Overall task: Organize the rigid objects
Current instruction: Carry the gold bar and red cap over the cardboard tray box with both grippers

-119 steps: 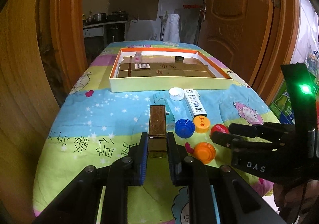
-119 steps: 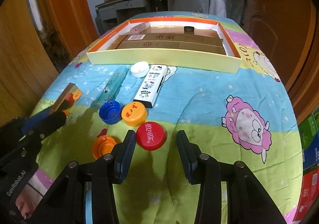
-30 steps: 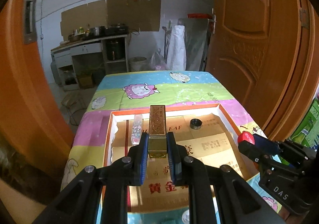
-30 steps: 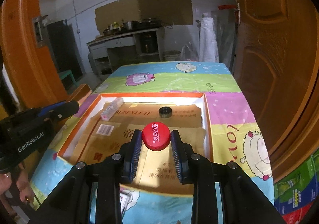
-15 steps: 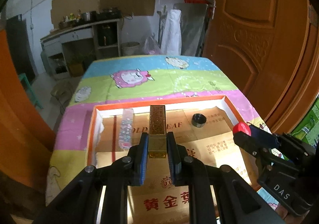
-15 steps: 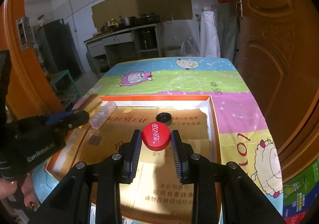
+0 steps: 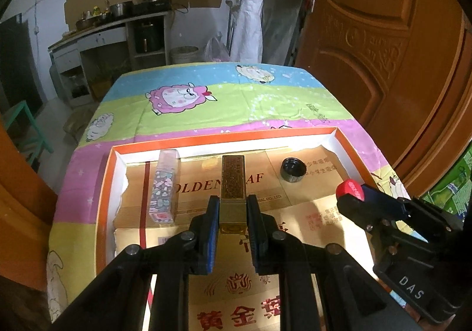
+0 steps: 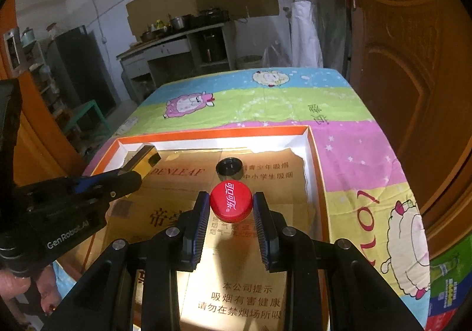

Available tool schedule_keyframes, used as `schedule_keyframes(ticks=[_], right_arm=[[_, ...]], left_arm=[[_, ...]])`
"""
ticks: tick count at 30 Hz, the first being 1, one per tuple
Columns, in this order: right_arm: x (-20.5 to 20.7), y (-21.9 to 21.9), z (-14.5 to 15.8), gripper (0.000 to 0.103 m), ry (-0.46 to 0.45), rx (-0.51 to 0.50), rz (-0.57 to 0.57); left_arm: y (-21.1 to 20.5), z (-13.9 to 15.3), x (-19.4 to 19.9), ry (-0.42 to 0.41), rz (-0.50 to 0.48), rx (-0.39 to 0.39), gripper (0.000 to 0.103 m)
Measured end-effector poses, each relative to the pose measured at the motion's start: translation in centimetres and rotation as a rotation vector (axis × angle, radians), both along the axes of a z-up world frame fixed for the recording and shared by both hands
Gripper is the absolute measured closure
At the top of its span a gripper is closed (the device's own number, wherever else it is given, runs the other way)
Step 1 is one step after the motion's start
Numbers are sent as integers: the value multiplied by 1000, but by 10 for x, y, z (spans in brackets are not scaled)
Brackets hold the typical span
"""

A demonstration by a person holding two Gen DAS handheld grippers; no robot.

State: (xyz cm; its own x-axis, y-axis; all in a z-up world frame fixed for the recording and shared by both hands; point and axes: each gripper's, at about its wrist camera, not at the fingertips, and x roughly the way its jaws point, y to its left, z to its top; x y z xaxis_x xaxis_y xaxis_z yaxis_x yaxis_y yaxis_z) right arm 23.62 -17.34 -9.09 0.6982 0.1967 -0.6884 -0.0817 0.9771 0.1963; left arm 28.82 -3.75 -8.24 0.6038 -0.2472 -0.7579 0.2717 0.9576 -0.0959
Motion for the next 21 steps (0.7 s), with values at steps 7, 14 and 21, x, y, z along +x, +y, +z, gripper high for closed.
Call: schedule_keyframes(ticks=[7, 14, 21], right_arm=[[7, 1, -11, 72, 32, 3, 0], [12, 2, -17, 72, 47, -8, -4], [13, 4, -20, 72, 62, -16, 4]], left_arm=[[0, -10, 7, 26, -5, 0, 85], [-2, -18, 14, 51, -9, 5, 85], [-5, -27, 17, 81, -12, 24, 85]])
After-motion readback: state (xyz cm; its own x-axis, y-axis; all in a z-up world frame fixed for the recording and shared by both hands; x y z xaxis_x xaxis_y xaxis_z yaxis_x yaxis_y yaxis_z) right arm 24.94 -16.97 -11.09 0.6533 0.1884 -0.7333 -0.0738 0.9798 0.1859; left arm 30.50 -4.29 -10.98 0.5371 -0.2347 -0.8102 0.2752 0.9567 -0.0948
